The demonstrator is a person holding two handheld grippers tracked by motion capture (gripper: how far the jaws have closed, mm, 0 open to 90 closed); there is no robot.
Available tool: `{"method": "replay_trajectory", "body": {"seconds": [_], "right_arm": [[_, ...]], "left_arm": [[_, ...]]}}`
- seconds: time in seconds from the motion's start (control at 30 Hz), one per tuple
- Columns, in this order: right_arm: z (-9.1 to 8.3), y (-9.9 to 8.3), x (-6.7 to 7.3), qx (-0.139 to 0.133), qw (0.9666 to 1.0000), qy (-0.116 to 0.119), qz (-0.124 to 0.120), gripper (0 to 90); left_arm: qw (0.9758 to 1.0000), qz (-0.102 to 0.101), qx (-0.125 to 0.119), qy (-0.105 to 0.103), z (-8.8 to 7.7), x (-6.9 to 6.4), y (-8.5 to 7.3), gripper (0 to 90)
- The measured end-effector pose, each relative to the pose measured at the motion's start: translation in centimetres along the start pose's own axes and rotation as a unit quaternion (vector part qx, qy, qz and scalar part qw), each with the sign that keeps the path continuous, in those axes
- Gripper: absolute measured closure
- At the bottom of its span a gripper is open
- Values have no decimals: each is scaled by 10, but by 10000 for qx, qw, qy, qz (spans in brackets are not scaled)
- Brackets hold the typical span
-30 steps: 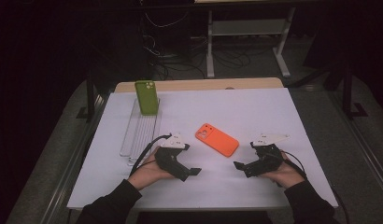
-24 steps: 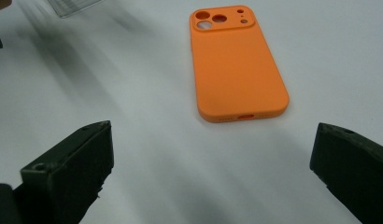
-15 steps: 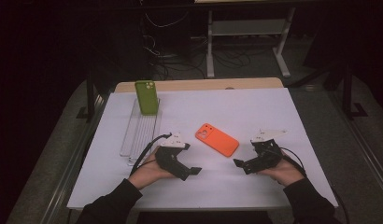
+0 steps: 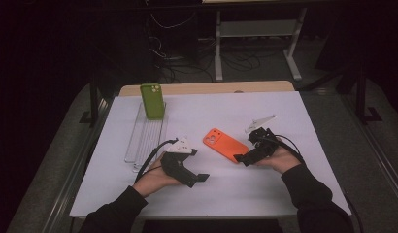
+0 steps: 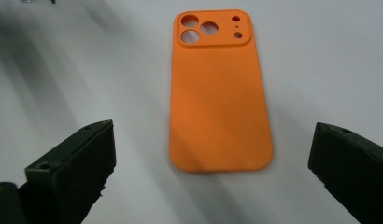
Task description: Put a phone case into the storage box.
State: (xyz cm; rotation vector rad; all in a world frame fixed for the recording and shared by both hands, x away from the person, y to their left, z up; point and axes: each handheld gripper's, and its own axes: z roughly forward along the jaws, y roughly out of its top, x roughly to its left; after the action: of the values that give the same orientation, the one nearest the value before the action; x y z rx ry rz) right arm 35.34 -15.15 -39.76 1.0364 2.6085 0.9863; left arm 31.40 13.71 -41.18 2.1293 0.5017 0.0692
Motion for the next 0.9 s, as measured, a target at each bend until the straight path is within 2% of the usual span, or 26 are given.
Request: {"method": "replay_trajectory", "body": {"seconds": [0.27, 0.47, 0.67, 0.7, 0.9], "right_arm": [[25, 23, -9, 463, 9988, -75, -162, 5], [44, 32, -13, 766, 9968, -93, -211, 17], [65, 36, -10, 1144, 9927, -46, -374, 45], [68, 37, -9, 1189, 9921, -105, -381, 49], [77, 39, -8, 1402, 9892, -39, -420, 98]], "left_arm": [[10000, 17, 41, -18, -1, 0, 0, 3], [10000, 18, 39, -27, 0, 0, 0, 3], [10000, 0, 48, -32, 0, 0, 0, 3], [10000, 9, 42, -36, 0, 0, 0, 3], [10000, 17, 32, -53, 1, -1, 0, 3]]}}
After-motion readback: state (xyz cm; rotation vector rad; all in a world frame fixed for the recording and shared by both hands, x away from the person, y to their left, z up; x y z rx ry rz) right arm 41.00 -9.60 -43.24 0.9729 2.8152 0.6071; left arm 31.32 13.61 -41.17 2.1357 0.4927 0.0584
